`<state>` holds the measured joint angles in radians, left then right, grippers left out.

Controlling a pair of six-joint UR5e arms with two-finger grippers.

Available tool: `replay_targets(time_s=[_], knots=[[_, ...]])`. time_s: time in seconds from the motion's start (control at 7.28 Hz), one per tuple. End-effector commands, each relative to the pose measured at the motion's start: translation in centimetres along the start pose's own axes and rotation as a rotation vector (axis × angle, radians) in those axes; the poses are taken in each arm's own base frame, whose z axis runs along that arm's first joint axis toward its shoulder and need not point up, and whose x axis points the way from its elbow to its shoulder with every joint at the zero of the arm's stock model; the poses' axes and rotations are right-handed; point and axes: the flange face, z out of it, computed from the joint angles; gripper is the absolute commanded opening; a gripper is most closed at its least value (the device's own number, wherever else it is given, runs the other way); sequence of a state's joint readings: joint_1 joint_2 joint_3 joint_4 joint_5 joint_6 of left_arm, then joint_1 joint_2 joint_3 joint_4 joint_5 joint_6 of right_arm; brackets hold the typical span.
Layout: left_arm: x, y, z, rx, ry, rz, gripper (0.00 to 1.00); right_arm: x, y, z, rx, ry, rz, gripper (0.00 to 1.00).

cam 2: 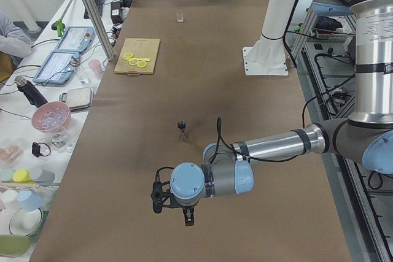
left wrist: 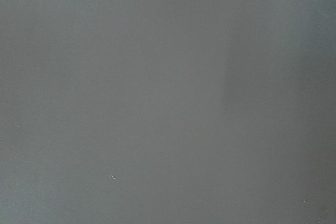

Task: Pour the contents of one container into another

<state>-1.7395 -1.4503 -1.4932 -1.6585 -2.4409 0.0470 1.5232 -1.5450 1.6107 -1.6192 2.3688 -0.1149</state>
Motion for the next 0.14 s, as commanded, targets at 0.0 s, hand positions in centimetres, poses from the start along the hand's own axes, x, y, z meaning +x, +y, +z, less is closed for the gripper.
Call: replay_targets(time_s=[0.0], knots=[[0.20, 0.16, -0.25, 0.005, 0.000, 0.003, 0.99, 0.04, 0.00, 0.05, -0.001, -0.001, 0.003, 1.00]])
